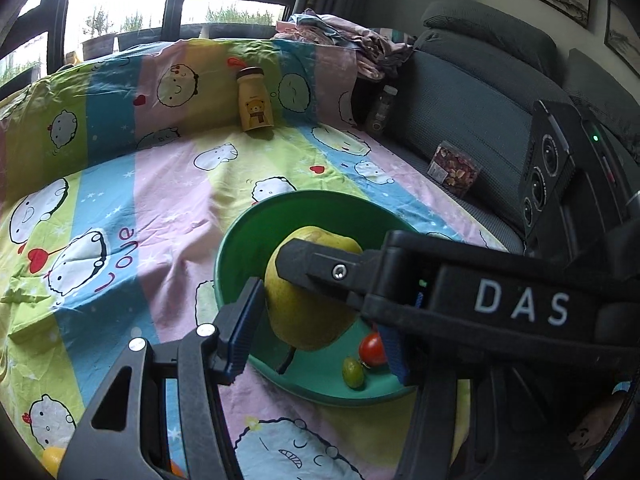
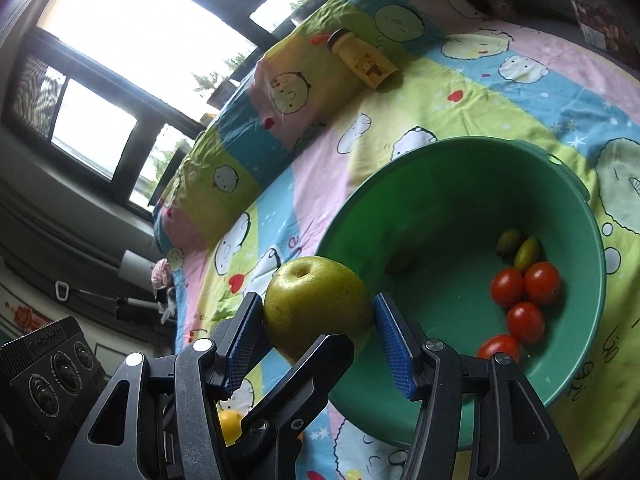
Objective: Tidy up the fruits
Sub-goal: 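Carry the held pear with the right gripper into the green bowl, then open the right gripper to release the pear in the bowl, then move the open right gripper to the yellow lemon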
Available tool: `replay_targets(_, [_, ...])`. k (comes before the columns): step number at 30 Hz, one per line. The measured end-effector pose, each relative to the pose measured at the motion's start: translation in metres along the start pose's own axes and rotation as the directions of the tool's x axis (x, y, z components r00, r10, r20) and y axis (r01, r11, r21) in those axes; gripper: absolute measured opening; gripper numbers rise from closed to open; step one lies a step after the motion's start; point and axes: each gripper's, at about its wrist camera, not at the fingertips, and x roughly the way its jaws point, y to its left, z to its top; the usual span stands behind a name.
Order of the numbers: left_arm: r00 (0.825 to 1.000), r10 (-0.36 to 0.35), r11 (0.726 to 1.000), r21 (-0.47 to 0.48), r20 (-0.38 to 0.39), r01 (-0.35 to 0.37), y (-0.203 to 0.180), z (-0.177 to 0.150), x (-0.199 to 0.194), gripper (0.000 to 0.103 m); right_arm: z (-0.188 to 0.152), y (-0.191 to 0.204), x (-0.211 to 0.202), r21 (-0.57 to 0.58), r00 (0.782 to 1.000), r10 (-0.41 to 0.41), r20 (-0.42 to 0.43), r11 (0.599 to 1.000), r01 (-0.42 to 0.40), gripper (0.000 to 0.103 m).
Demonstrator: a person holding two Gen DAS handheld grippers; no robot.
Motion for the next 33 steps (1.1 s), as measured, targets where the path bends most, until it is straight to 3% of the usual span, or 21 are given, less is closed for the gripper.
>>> replay_targets(10, [0.995,-0.055,0.997,-0.059,-0.078,0.05,0.0,-0.005,0.029,0.052,0.003,-0.024,0.007,0.077,0.995,-0.091,-0.038,0.993,0.094,0.06])
replay_targets(13, [0.998,-0.012,0.999,-0.054,-0.064,0.008,-0.004,-0.006,0.026,0.052,0.003,-0.023,0.006,0.056,0.991,-0.134,-0.022,0.989,0.136,0.06])
replay_targets(17, [0.998,-0.005,0.998,-0.068,-0.059,0.001,-0.001,-0.004,0.016,0.054,0.003,-0.015,0.0,0.029,0.995,-0.103,0.006,0.994,0.103,0.06])
replay_targets(23, [0.997,0.079,0.991,-0.105,-0.009,-0.08,0.016,-0.007,-0.019,0.062,0.001,0.0,0.0,-0.01,0.996,-0.087,0.003,0.996,0.087,0.06])
replay_targets(29, [0.975,0.22,0.946,-0.238,-0.02,-0.219,0.058,-0.024,-0.065,0.068,-0.008,0.031,0.008,-0.105,0.999,0.015,-0.049,0.994,-0.02,0.062])
replay_targets(33, [0.944,0.329,0.883,-0.344,-0.028,-0.318,0.092,-0.049,-0.1,0.076,-0.021,0.061,0.025,-0.18,0.986,0.091,-0.142,0.977,-0.116,0.065])
